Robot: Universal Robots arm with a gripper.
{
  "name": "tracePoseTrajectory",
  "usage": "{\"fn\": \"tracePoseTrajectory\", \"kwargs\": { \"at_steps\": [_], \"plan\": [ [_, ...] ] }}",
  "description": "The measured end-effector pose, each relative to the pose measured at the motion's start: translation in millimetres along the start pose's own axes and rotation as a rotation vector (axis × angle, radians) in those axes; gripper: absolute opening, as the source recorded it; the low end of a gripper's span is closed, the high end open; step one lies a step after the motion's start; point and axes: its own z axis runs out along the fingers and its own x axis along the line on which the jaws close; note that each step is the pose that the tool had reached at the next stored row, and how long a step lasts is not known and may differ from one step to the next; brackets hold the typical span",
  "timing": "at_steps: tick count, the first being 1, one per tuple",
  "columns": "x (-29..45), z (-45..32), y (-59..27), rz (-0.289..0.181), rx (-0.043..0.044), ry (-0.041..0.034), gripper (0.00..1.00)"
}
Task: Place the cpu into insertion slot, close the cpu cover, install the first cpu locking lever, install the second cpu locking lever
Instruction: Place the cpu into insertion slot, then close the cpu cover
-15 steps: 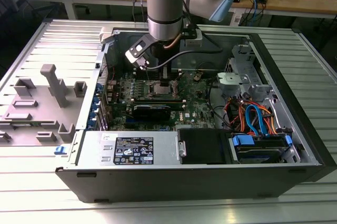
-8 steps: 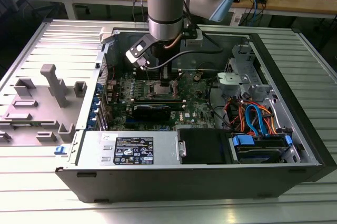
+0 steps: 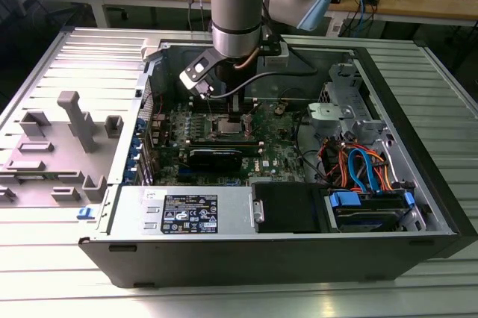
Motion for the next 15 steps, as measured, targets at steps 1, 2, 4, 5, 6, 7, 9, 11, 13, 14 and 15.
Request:
{"fn": "tracePoseTrajectory", "kwargs": {
  "at_steps": [1, 2, 4, 5, 6, 7, 9, 11, 13, 14, 15],
  "plan": [
    [0.0, 0.0, 0.2, 0.000, 0.0004, 0.0000, 0.11],
    [0.0, 0.0, 0.3, 0.000, 0.0007, 0.0001, 0.11],
    [0.0, 0.0, 0.6, 0.000, 0.0014, 0.0002, 0.11],
    [0.0, 0.0, 0.8, 0.000, 0.0017, 0.0002, 0.11],
    [0.0, 0.1, 0.9, 0.000, 0.0020, 0.0003, 0.11],
    [0.0, 0.0, 1.0, 0.000, 0.0023, 0.0002, 0.11],
    [0.0, 0.0, 1.4, 0.000, 0.0030, 0.0003, 0.11],
    [0.0, 0.1, 1.7, 0.000, 0.0036, 0.0004, 0.11],
    [0.0, 0.1, 2.0, 0.000, 0.0043, 0.0004, 0.11],
    [0.0, 0.1, 2.1, 0.000, 0.0045, 0.0005, 0.11],
    [0.0, 0.1, 2.3, 0.000, 0.0051, 0.0005, 0.11]
  ]
}}
